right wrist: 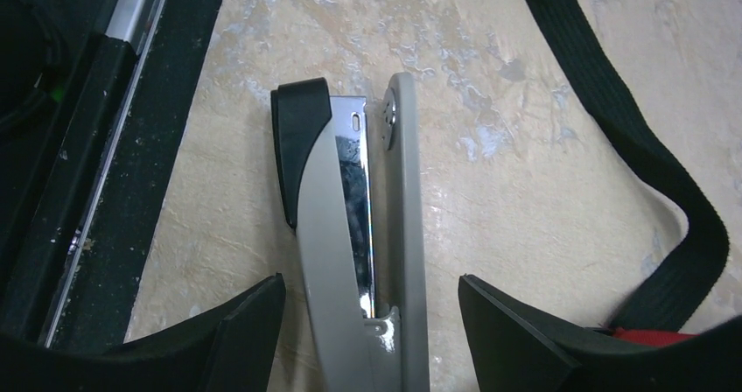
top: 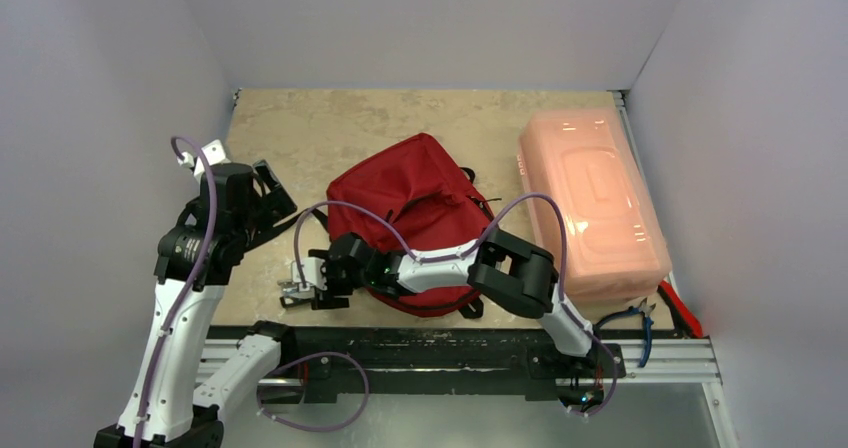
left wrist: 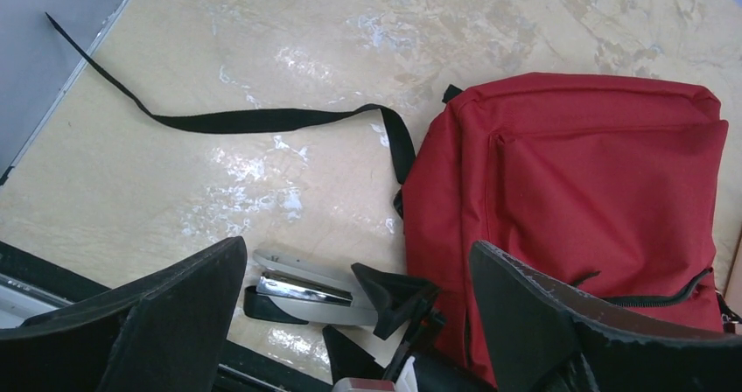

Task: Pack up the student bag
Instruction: Pick up the stationery from the center of the board.

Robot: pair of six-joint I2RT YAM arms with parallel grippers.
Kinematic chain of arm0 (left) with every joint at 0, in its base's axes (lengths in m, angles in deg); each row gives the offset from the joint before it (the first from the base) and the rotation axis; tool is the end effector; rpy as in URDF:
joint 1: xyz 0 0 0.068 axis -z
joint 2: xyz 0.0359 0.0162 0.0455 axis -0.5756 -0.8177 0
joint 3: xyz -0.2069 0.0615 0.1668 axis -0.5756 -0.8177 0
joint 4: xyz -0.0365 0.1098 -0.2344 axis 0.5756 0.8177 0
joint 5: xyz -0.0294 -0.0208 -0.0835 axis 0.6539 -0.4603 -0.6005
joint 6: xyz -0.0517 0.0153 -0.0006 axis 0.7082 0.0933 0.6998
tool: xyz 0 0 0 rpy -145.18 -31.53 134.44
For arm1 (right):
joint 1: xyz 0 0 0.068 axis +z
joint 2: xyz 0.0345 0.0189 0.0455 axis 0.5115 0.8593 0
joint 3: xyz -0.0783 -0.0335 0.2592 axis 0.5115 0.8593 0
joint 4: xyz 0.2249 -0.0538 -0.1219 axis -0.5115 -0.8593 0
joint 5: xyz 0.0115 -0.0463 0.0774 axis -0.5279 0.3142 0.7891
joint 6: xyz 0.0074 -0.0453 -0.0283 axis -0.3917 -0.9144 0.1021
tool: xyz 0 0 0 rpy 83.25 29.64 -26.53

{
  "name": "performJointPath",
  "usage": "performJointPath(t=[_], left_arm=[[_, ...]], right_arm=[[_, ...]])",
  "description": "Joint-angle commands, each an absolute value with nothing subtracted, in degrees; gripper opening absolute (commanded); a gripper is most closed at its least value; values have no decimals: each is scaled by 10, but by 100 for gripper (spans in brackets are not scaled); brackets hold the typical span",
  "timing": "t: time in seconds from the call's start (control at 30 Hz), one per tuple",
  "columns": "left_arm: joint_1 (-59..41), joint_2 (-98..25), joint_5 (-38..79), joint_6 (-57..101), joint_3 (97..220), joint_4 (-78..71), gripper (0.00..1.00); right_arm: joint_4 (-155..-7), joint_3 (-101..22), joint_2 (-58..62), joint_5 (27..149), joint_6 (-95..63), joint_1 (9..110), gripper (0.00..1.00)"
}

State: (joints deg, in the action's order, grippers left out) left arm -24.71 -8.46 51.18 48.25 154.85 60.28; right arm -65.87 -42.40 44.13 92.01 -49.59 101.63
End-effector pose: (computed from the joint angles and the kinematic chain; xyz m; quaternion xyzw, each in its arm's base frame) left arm 0.1307 -0.0104 0.3824 -0.2913 0.8471 -0.0081 0.4445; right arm 0.1493 0.4521 0.1520 -0.6815 0.5275 0.2679 0.4307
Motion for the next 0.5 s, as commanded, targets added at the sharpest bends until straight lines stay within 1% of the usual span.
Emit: performJointPath(t=[0.0,0.1,0.17,0.23,0.33,0.4,0.47], left_arm=[[-241,-77,504,465,1553,588,99],[-240,-77,502,464,1555,590,99],[-241,-77,499,465,1554,588,99],[-240,-78,497,465,1554,587,99],[-241,-79,494,462,1558,589,99],[-240,-80,495,461,1563,591,99],[-241,-81,491,460,1569,592,99]], right_arm=[[-665,-452,455,943,-509,1017,75],[-662,-449,458,949,-501,1017,70],[-652,-444,457,948,-492,1017,64],[-635,-436,454,946,-481,1017,56],[-625,-434,451,938,-460,1017,37],[-610,-425,444,925,-430,1017,29],[-585,-409,426,918,-404,1017,25]])
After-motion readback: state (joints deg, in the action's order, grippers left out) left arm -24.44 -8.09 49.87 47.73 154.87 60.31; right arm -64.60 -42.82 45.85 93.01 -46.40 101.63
